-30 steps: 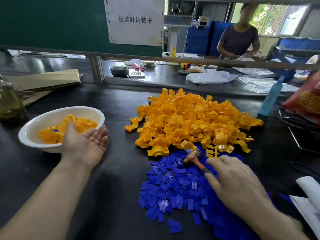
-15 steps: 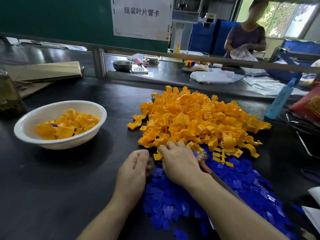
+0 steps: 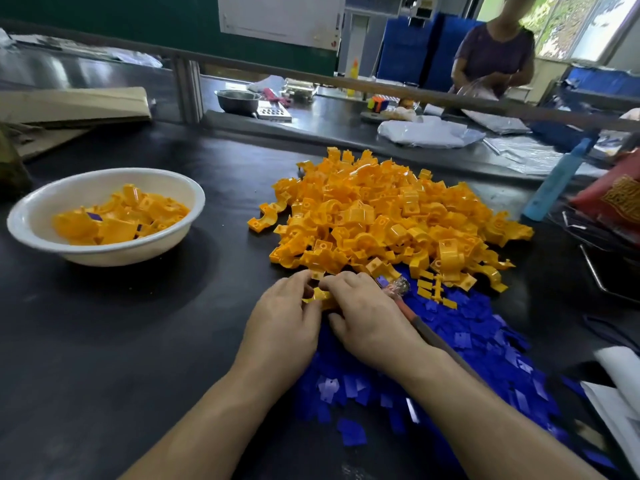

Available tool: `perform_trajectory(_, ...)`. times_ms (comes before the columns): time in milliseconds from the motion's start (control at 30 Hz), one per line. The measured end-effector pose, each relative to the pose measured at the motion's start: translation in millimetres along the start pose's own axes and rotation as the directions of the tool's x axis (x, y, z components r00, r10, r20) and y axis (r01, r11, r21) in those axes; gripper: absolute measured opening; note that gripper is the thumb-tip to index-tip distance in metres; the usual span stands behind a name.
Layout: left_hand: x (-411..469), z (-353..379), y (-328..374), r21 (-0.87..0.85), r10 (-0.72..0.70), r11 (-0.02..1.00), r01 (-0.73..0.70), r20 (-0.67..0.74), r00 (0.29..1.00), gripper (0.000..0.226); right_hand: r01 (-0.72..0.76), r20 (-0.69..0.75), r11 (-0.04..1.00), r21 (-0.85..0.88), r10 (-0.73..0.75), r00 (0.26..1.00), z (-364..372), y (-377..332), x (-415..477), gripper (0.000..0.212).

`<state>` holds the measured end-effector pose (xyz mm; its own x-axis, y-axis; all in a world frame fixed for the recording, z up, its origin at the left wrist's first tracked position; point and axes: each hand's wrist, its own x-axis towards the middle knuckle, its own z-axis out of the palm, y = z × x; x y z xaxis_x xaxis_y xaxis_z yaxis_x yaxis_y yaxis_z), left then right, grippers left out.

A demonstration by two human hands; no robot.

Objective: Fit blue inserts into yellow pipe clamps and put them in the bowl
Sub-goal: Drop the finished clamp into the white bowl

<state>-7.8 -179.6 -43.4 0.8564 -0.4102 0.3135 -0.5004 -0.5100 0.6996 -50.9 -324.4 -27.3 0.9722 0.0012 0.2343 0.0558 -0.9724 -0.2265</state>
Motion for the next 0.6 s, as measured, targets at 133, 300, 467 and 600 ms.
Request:
perform_trajectory(133, 7, 0, -13, 0.223, -0.013, 0.975, -0.003, 0.071, 0.997, 0.050, -0.001, -0.071, 0.996, -0.093, -0.006, 0.997, -7, -7, -14, 0.036)
perform_trajectory(300, 8, 6, -16, 0.319, 0.072, 0.938, -0.136, 0.205, 0.976, 0.046, -0.073, 0.084, 0.959, -0.274, 0.100, 0.991, -19, -11, -45, 0.047)
perform_trajectory(467, 10, 9, -11, 0.256, 0.008, 0.966, -0.043, 0.136, 0.991, 0.042, -0.104, 0.189, 0.943, -0.316, 0.170, 0.967, -27, -6, -62, 0.041)
perform_trajectory(600, 4, 5, -3, 0.175, -0.018, 0.985, 0.001, 0.093, 0.996, 0.032, -0.133, 0.194, 0.949, -0.286, 0.193, 0.962, -29, -5, -63, 0.032)
